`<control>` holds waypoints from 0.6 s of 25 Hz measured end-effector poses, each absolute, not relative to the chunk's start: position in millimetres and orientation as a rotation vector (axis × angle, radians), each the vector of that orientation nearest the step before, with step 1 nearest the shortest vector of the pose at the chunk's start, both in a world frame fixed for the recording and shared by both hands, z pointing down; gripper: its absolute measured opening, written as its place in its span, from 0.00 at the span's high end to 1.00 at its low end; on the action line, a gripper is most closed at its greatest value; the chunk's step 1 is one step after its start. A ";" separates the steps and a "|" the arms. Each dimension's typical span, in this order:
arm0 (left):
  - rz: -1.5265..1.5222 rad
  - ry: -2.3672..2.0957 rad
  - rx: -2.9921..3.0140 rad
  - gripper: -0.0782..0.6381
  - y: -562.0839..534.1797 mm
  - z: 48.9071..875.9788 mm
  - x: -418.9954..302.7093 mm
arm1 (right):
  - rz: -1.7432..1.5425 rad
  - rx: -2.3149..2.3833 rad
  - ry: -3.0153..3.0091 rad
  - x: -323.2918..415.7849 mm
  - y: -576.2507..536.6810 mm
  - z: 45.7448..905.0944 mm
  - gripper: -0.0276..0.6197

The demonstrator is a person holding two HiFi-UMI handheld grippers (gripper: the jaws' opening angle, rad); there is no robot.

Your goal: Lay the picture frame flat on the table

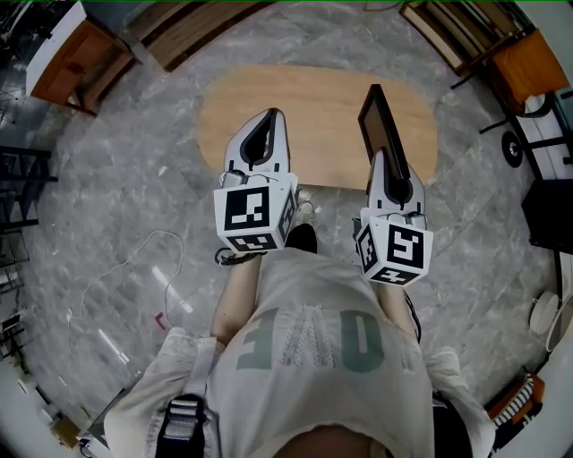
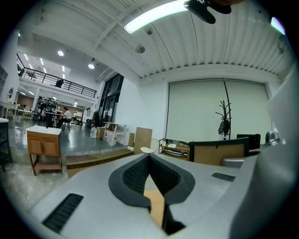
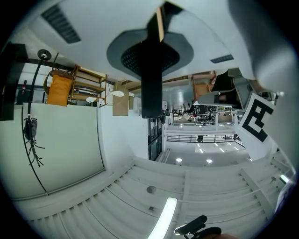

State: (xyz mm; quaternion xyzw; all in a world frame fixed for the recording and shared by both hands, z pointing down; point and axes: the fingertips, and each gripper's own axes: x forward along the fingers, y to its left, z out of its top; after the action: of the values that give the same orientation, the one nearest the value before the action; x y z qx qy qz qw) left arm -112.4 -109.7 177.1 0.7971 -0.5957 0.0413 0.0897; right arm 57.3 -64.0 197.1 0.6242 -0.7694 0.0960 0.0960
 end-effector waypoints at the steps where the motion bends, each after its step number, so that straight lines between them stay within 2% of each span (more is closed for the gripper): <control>1: 0.120 -1.766 2.377 0.88 -118.5 176.1 -116.9 | 0.282 1.856 -2.274 53.3 -71.3 195.7 0.93; 6: 0.096 -1.719 2.417 0.88 -152.0 171.0 -127.0 | 0.260 1.902 -2.221 46.2 -93.8 188.4 0.93; 15: 0.120 -1.683 2.499 0.88 -166.8 170.3 -93.3 | 0.220 1.923 -2.167 69.2 -105.2 187.8 0.93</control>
State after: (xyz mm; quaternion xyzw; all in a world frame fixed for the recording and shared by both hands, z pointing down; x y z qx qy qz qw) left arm -93.3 -166.8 170.3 0.8272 -0.5570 0.0397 0.0630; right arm 69.2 -105.2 187.8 0.6574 -0.7405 0.0753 0.1178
